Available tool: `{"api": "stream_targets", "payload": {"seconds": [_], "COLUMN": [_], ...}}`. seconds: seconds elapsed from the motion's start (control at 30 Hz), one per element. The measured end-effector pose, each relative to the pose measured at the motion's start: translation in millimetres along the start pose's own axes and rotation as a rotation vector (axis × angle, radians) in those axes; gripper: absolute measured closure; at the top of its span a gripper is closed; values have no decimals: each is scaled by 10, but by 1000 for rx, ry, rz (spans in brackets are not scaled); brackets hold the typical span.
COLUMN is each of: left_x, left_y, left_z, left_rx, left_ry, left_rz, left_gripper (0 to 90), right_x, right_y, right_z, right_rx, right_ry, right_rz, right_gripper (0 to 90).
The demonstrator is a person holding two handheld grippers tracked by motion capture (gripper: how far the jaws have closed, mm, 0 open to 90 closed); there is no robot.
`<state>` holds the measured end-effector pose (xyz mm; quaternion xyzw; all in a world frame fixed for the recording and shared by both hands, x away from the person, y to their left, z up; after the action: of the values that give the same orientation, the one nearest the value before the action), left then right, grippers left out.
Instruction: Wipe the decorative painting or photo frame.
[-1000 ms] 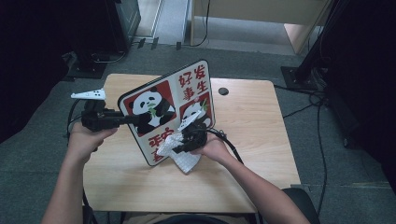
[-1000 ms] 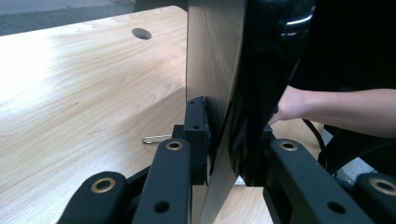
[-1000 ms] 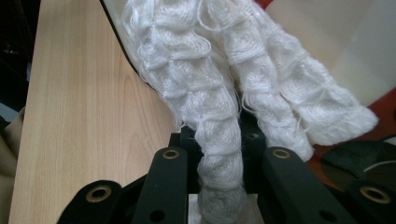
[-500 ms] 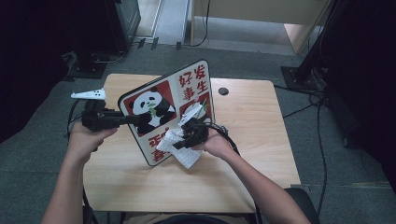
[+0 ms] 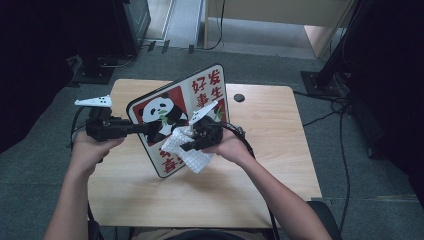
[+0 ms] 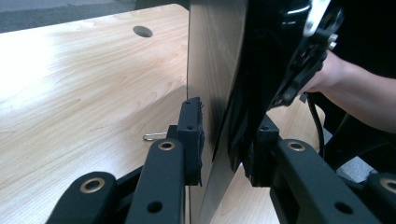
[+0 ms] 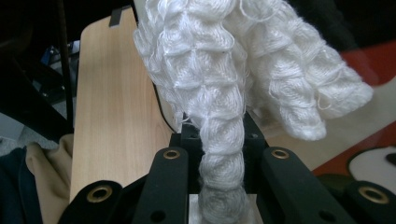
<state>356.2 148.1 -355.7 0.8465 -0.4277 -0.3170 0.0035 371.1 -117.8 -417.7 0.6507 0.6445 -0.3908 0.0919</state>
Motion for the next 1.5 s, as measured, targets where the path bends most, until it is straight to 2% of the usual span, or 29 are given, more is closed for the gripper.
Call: {"api": "stream_targets", "payload": {"seconds": [0.23, 0.53, 0.93, 1.23, 1.5], "left_x": [-49, -116, -115, -116, -115], "left_y": [7, -7, 11, 7, 7], "left_z": [17, 66, 74, 77, 78], "left_rx": [0, -5, 7, 14, 15], "left_ry": [-2, 3, 9, 12, 14], "left_rz": [0, -15, -25, -23, -22], "left_gripper": [726, 741, 782, 784, 785], "right_x": [-106, -170, -296, -340, -373], "right_y": [-78, -152, -183, -263, -344], "right_z": [-187, -401, -739, -1040, -1225], "right_rx": [3, -23, -61, -96, -108], "right_ry": [36, 60, 103, 129, 143], "right_rz": [5, -1, 6, 16, 23], "right_gripper": [782, 781, 780, 778, 778]}}
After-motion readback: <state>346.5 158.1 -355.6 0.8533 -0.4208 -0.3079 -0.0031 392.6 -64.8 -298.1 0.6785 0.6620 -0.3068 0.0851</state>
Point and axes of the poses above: each handheld gripper's, and its own axes: x roughly forward along the jaws, z roughly out of its underside, y roughly to its right, the point moved 3 cm from there along x, roughly forward along the jaws, and after that the axes turned 11 degrees about -z, right-handed, at the moved point
